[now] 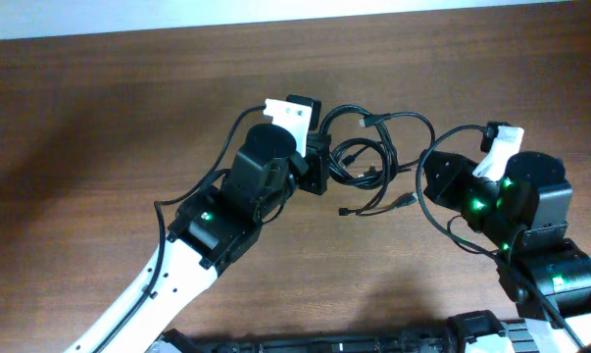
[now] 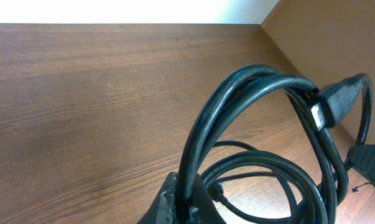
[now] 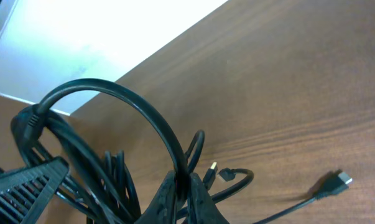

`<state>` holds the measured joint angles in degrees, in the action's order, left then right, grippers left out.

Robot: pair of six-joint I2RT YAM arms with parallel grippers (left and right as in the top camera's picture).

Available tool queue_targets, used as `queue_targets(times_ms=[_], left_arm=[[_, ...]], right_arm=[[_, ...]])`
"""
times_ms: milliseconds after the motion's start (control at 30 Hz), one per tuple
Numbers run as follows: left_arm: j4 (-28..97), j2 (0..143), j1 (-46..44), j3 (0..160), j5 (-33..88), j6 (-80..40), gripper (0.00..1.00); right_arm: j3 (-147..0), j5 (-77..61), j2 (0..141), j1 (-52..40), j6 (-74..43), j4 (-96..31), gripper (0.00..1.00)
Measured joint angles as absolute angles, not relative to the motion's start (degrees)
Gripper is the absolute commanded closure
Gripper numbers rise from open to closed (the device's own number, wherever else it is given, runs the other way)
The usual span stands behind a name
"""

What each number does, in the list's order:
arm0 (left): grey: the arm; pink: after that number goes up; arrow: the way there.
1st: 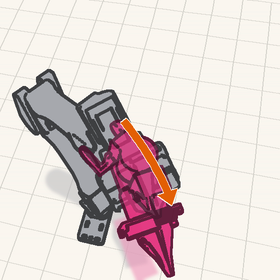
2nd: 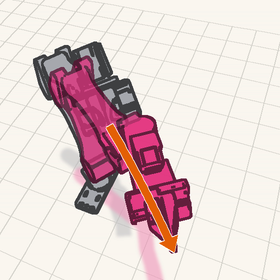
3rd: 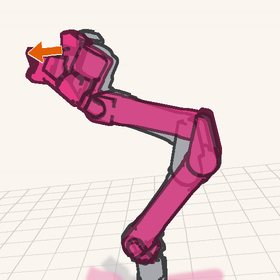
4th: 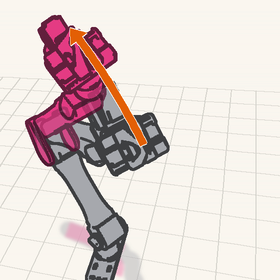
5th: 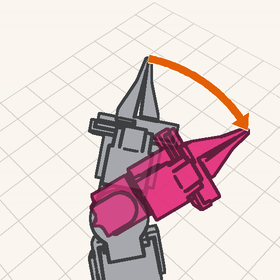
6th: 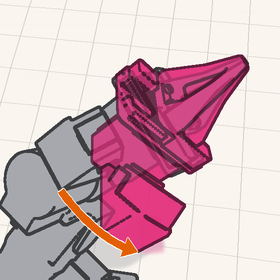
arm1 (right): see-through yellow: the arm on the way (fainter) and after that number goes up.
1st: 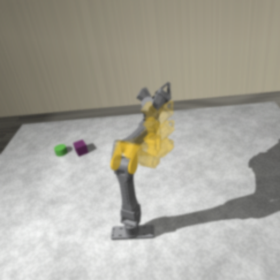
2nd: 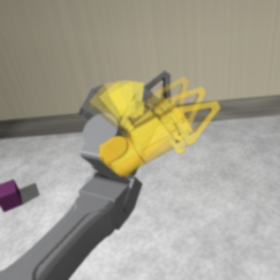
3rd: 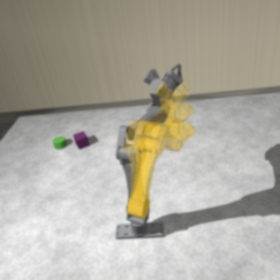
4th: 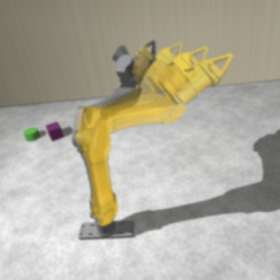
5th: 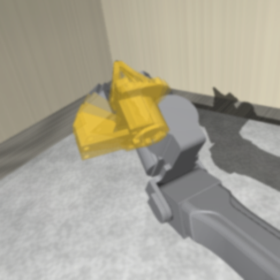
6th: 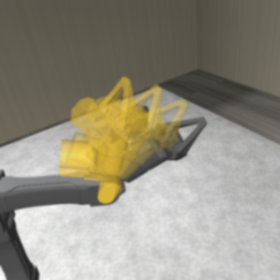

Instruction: Untangle cables

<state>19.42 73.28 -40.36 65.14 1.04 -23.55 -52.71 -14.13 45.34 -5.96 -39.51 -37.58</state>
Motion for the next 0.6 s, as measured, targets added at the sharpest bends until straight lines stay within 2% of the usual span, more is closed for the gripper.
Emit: queue_targets(times_ms=[367, 400, 467, 500, 567, 600], left_arm=[[19.51, 73.28, -40.38, 65.14, 1.06, -23.66, 1.00], [19.51, 73.28, -40.38, 65.14, 1.06, -23.66, 1.00], [19.51, 73.28, -40.38, 65.14, 1.02, -23.64, 1.00], [19.73, 73.28, -40.36, 65.14, 0.71, -23.62, 1.00], [19.73, 73.28, -40.32, 65.14, 0.12, -23.59, 1.00], [19.70, 73.28, -40.32, 65.14, -0.05, -23.33, 1.00]], right_arm=[[-52.71, -12.43, 45.34, -5.93, -43.77, -39.03, 0.96], [-52.71, -12.40, 45.34, -5.96, -43.79, -39.00, 0.93], [-52.71, -11.75, 45.34, -5.96, -43.90, -38.94, 0.47], [-52.71, -10.96, 45.32, -5.91, -43.77, -38.96, 0.36], [-52.71, -10.33, 45.32, -5.80, -41.87, -38.92, 0.22], [-52.71, -10.09, 45.32, -5.78, -40.56, -38.98, 0.20]])
